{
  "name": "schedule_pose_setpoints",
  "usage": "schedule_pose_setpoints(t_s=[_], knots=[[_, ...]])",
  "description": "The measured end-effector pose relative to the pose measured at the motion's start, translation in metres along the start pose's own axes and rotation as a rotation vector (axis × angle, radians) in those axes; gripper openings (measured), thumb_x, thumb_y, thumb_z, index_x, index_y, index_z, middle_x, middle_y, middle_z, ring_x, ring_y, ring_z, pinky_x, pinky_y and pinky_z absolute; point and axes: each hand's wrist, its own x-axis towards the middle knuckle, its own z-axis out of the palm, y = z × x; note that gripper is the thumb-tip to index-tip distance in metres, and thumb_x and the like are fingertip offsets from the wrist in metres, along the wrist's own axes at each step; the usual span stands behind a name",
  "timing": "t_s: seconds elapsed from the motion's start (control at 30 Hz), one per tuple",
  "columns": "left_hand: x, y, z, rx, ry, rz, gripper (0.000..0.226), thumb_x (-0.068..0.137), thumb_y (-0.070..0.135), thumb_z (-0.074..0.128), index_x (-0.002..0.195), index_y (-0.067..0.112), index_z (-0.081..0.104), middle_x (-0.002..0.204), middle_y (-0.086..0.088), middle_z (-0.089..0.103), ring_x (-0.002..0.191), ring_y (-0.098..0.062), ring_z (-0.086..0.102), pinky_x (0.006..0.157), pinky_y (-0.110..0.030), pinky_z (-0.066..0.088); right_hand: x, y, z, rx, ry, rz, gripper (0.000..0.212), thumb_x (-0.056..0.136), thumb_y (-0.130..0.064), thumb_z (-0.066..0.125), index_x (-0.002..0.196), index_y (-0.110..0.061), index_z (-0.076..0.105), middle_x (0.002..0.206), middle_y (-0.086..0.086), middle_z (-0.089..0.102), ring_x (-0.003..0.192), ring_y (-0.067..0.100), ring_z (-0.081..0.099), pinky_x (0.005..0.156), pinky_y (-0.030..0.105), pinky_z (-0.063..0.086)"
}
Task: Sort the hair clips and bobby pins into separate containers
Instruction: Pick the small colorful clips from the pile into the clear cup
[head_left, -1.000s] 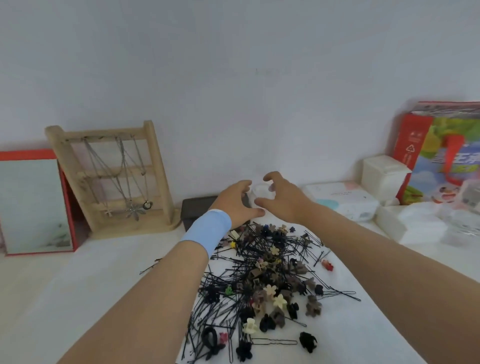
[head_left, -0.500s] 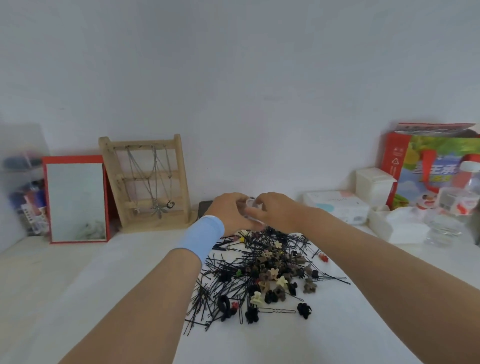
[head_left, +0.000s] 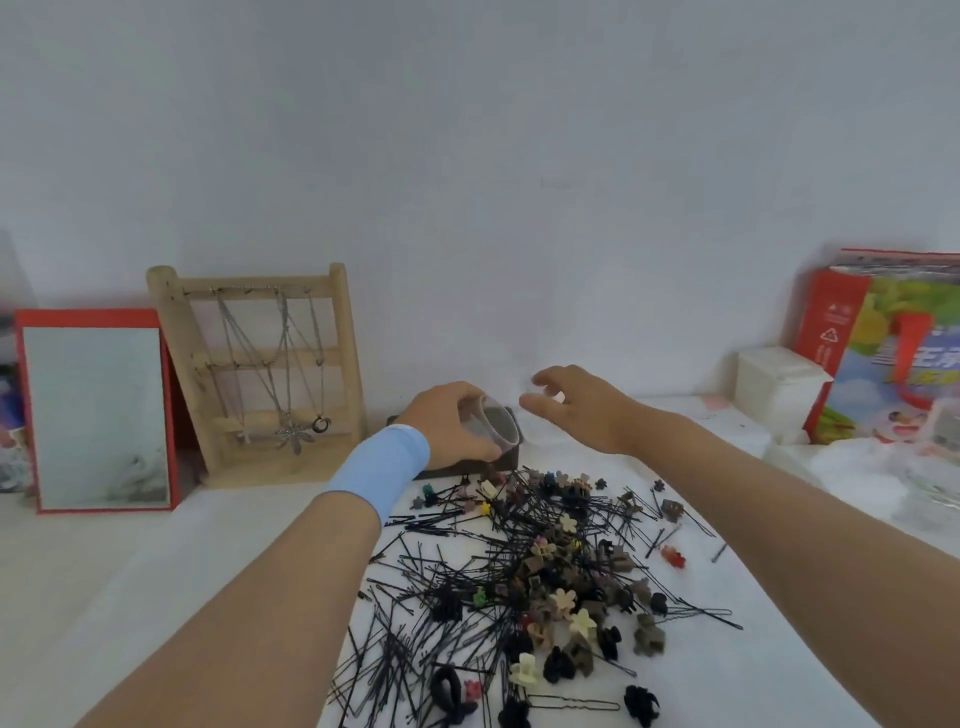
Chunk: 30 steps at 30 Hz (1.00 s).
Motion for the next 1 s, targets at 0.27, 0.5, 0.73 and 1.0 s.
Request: schedule_pose_setpoints(t_s=[0.27,0.5,0.73,1.0], knots=[[-0.051,-0.011,-0.005,0.083,0.019,-0.118,0.064,0.071,0.04,0.08,0.124,0.023,0.047,0.12,0.0,0.053,0.104,-0.019,0.052,0.086,-0.034,0.05,-0.03,-0.016,0.006,-0.144,-0.155,0.009,0.065,0.087,-0.04,0.065,0.144,-0.018,0.043,0.139,0.006,0.048,0.12,0.025,0.053,0.1,0.038,0.046],[-0.091,-0.048,-0.019,0.25,-0.161,-0.332,0.079,0.072,0.04,0.082,0.139,0.022,0.043,0.13,0.006,0.058,0.11,-0.018,0.056,0.094,-0.033,0.046,-0.037,-0.042,0.042,-0.186,-0.151,-0.094,0.059,0.087,-0.041,0.06,0.138,-0.014,0.05,0.128,0.007,0.048,0.109,0.024,0.054,0.09,0.034,0.047],[-0.076,-0.073,-0.031,0.349,-0.141,-0.464,0.084,0.079,0.042,0.078,0.146,0.014,0.036,0.145,-0.004,0.048,0.129,-0.026,0.05,0.104,-0.038,0.044,0.005,-0.054,0.064,-0.138,-0.073,-0.083,0.068,0.084,-0.046,0.067,0.14,-0.016,0.042,0.125,0.003,0.055,0.107,0.022,0.057,0.092,0.04,0.051],[-0.025,-0.062,-0.046,0.601,-0.223,-0.331,0.064,0.083,0.057,0.067,0.129,0.014,0.056,0.124,-0.006,0.059,0.108,-0.028,0.058,0.088,-0.037,0.051,0.069,-0.046,0.092,-0.345,-0.057,-0.041,0.047,0.086,-0.06,0.059,0.116,-0.023,0.059,0.112,0.002,0.062,0.099,0.021,0.057,0.089,0.04,0.049]])
